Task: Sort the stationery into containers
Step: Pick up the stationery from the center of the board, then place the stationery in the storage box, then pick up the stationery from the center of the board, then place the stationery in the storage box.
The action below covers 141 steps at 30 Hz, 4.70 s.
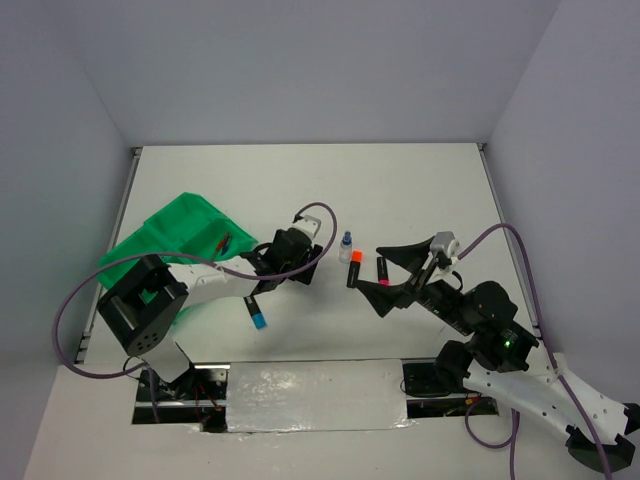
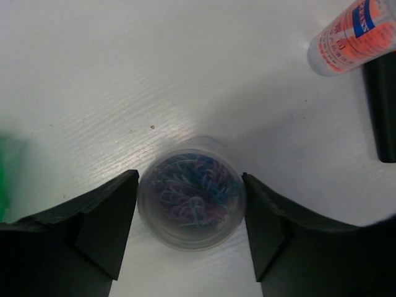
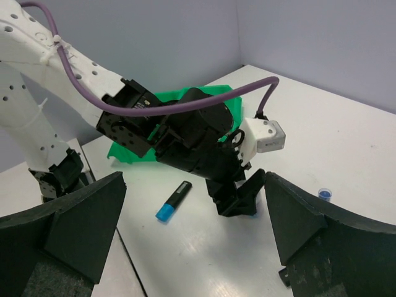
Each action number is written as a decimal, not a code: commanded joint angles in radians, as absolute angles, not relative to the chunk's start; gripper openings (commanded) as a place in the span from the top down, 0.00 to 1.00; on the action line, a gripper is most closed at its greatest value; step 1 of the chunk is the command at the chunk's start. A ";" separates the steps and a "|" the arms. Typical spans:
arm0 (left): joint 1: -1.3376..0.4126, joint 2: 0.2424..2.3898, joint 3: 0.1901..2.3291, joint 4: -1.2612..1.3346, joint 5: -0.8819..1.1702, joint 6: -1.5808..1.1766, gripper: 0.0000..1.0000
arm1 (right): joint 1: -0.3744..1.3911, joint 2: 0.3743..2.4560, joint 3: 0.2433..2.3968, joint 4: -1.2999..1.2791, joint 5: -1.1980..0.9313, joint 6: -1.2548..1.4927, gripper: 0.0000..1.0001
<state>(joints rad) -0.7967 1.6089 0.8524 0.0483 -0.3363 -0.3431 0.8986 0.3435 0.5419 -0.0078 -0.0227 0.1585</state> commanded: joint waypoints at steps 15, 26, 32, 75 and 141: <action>-0.458 1.382 1.129 -0.172 -0.592 -0.371 1.00 | 0.894 0.367 0.552 0.020 -0.051 0.140 0.00; -0.005 1.614 1.310 -0.221 -0.445 -0.356 0.96 | 0.894 0.374 0.552 0.020 -0.069 0.132 0.00; 0.049 1.634 1.220 -0.164 -0.422 -0.391 0.85 | 0.896 0.399 0.555 0.015 -0.080 0.132 0.00; -0.758 1.436 0.940 0.354 0.084 -0.152 0.01 | 0.894 0.077 0.442 0.008 0.517 0.252 0.00; 0.112 1.063 0.893 -0.045 -0.749 -0.454 1.00 | 0.894 0.156 0.480 -0.020 0.354 0.224 0.00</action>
